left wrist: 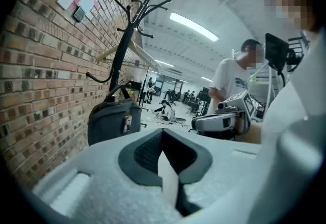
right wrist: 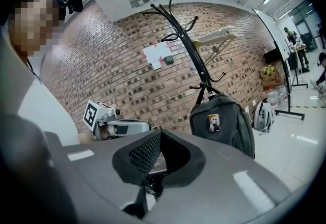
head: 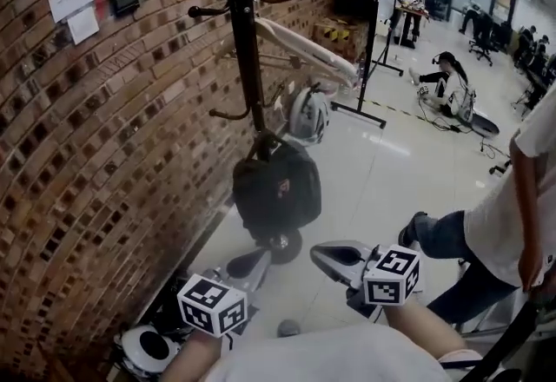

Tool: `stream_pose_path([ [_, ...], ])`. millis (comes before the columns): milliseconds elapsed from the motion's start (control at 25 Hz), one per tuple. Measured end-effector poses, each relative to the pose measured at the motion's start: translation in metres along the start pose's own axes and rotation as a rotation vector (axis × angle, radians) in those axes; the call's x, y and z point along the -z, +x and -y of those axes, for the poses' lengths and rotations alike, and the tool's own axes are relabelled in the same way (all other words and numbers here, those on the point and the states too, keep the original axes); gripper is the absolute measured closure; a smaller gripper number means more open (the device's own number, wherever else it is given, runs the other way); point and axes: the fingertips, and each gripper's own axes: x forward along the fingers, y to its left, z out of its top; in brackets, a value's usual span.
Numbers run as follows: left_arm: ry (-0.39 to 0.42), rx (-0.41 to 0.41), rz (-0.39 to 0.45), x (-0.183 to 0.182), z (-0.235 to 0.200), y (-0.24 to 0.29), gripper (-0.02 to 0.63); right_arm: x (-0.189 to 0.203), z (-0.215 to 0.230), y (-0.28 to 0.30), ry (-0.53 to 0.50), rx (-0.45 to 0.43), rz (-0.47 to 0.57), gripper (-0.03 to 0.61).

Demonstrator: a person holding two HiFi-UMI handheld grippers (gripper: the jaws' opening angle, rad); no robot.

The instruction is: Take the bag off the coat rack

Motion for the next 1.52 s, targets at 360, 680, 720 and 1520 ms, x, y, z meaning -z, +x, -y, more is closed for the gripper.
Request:
stream_pose_path([
  [360,-0.060,0.008,0.005,-0.018,-0.065,0.030,0.614,-0.021,0.059,0.044,0.026,0.038,0.005,0.550],
  [680,-0.057,-0.036,0.010,-0.045,-0.094,0.044,0.614,-0.083,0.119,0.082,-0.106,0.071,-0.008,0.492],
  [720,-0.066,-0.046,0.014,-0.047,-0.100,0.046,0.614,-0.091,0.127,0.089,-0.129,0.076,-0.011,0.474],
  [1520,-0.199,-0.191,0.047,-0.045,-0.159,0.044,0.612,-0.113,0.232,0.205,-0.521,0.243,-0.263,0.464],
])
